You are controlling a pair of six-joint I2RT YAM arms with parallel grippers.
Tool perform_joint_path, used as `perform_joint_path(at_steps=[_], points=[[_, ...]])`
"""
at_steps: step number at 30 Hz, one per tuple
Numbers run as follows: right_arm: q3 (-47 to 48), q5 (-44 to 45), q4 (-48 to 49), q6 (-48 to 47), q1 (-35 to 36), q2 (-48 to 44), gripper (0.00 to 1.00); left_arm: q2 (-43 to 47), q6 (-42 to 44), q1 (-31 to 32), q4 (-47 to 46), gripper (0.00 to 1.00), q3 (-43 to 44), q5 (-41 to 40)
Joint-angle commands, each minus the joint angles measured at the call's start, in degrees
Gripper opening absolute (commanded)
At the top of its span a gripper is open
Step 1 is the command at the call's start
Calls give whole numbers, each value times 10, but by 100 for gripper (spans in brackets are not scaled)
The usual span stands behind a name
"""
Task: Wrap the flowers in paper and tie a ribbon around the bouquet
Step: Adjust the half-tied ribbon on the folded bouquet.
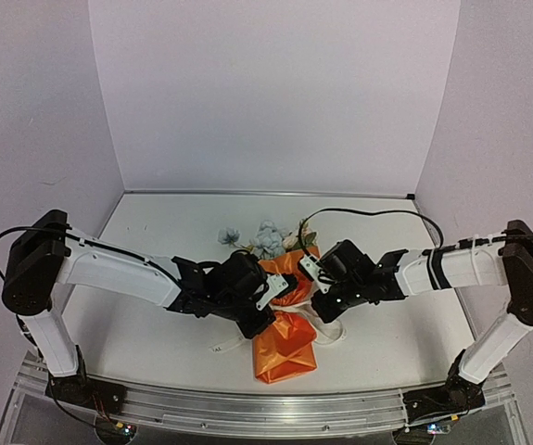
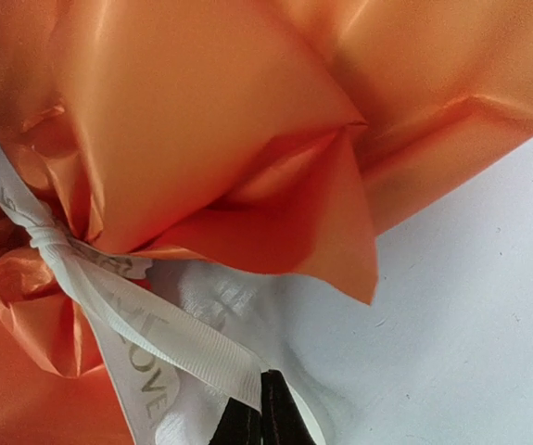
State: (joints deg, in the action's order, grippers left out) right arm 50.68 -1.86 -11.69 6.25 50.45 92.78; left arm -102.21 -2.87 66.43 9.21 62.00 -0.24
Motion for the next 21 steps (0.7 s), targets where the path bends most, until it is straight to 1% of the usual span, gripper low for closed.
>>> perform_joint_path(at_steps=[1,12,21], points=[[-14,16,-4,10,-10,-28,0,35,2,0,26,0,-18,-15],[-56,59,-4,14,-52,-53,0,65,3,0,37,0,-43,-5],[-66,86,-4,23,-64,-56,0,81,5,0,44,0,-63,1]])
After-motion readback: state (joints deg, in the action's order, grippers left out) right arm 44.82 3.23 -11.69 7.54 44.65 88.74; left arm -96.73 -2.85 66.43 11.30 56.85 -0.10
